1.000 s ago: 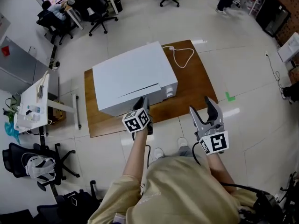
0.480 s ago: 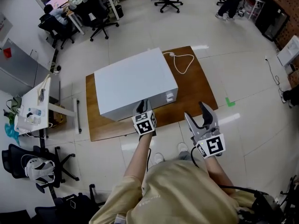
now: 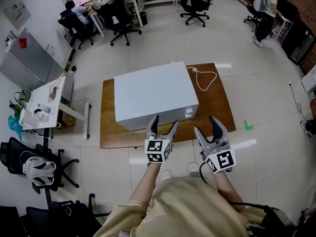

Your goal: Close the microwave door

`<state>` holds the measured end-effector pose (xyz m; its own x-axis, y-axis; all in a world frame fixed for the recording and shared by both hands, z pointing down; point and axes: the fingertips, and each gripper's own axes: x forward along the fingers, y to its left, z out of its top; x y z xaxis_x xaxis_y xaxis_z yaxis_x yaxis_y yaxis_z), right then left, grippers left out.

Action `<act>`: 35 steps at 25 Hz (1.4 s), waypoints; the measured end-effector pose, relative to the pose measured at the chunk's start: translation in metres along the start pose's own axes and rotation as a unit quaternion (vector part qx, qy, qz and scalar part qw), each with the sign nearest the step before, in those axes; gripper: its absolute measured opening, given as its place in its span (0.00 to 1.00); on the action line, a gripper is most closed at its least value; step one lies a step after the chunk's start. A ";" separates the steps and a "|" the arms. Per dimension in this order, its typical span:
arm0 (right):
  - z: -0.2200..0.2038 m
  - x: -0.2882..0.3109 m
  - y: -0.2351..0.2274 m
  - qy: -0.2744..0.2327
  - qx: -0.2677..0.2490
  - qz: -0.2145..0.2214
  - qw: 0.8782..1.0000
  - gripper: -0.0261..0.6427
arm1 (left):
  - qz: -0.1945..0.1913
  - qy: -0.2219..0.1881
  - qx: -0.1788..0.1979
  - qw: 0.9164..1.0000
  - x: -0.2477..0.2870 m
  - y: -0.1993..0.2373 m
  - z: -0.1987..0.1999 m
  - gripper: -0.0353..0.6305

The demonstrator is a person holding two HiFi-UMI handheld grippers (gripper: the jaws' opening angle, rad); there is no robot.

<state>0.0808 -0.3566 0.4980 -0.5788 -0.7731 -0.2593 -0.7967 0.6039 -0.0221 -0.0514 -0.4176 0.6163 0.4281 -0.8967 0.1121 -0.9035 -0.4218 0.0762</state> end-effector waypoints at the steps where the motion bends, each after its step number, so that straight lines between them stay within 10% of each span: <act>1: 0.000 -0.002 0.001 -0.006 0.004 0.002 1.000 0.43 | 0.014 -0.023 0.013 1.000 -0.017 0.001 0.012 0.59; 4: -0.004 -0.012 0.004 -0.017 -0.004 -0.002 1.000 0.44 | 0.066 -0.066 0.059 0.994 -0.072 0.006 0.031 0.59; 8: -0.005 -0.016 0.012 -0.041 0.004 0.014 0.999 0.76 | 0.111 -0.069 0.106 0.986 -0.120 0.027 0.027 0.62; 14: -0.028 -0.039 0.002 -0.017 0.005 -0.012 1.000 0.71 | 0.166 -0.109 0.102 0.975 -0.161 0.034 0.040 0.65; 35: -0.021 -0.012 0.021 -0.010 -0.022 -0.011 1.000 0.63 | 0.168 -0.113 0.113 0.973 -0.157 0.038 0.052 0.65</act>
<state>0.0676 -0.3386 0.5213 -0.5576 -0.7823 -0.2776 -0.8167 0.5769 0.0149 -0.1542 -0.3005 0.5499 0.1154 -0.9850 -0.1286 -0.9842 -0.0958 -0.1491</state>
